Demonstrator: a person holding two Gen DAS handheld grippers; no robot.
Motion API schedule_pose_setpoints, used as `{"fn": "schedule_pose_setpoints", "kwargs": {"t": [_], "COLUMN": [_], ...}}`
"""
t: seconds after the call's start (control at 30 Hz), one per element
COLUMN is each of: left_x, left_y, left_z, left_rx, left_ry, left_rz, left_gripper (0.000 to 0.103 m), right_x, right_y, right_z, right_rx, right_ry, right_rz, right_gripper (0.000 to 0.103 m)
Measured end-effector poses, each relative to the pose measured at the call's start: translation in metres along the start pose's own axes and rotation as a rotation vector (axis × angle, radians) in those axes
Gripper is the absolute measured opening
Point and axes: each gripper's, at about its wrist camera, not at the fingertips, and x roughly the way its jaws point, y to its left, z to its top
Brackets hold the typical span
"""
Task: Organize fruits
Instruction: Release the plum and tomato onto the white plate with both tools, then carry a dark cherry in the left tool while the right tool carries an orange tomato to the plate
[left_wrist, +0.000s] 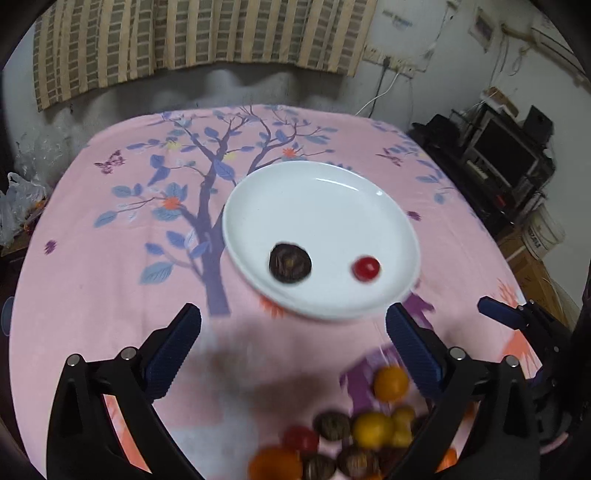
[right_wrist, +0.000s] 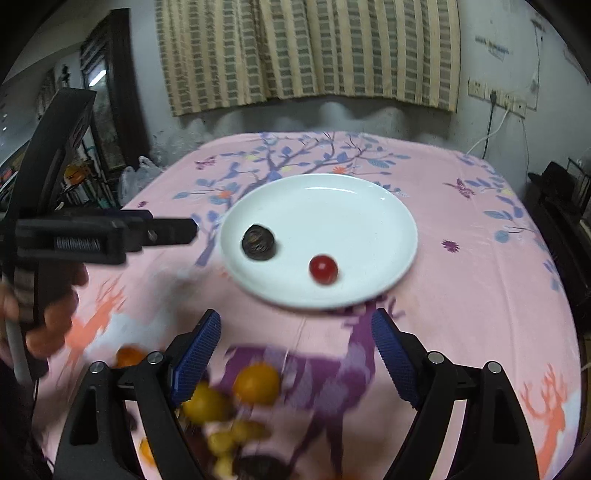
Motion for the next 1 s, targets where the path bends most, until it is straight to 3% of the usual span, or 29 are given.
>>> {"fn": "schedule_pose_setpoints", "kwargs": {"t": [0.2, 0.33, 0.47, 0.63, 0.7, 0.77, 0.83, 0.9, 1.0], "left_x": [-0.066, -0.074, -0.073, -0.075, -0.075, -0.072, -0.066, -0.057, -0.041], "left_y": [0.01, 0.012, 0.012, 0.006, 0.005, 0.002, -0.003, -0.009, -0.016], "left_z": [-0.084, -0.132, -0.168, -0.186, -0.189, -0.191, -0.193, -0.194, -0.193], "left_rx": [-0.021, -0.04, -0.025, 0.021, 0.038, 0.06, 0.09, 0.116, 0.143], "left_ry": [-0.072, -0.077, -0.048, -0.051, -0.054, -0.045, -0.033, 0.001, 0.029], "left_rz": [-0.016, 0.005, 0.008, 0.029, 0.022, 0.015, 0.009, -0.014, -0.015], "left_gripper": [0.099, 0.099, 0.099, 0.098, 0.098, 0.098, 0.091, 0.07, 0.058], "right_x": [-0.049, -0.053, -0.051, -0.039, -0.033, -0.035, -0.038, -0.04, -0.041], "right_y": [0.024, 0.04, 0.046, 0.048, 0.047, 0.047, 0.046, 0.046, 0.044], "right_z": [-0.084, -0.12, -0.135, -0.141, -0.144, -0.148, -0.15, -0.152, -0.152], "right_rx": [-0.018, -0.022, -0.005, 0.008, 0.01, 0.003, 0.016, 0.021, 0.031], "right_ry": [0.026, 0.072, 0.098, 0.14, 0.153, 0.135, 0.122, 0.111, 0.105], "right_rz": [-0.009, -0.027, -0.016, -0.021, -0.044, -0.065, -0.05, -0.041, -0.039], "right_gripper": [0.088, 0.087, 0.086, 0.068, 0.04, 0.036, 0.036, 0.036, 0.036]}}
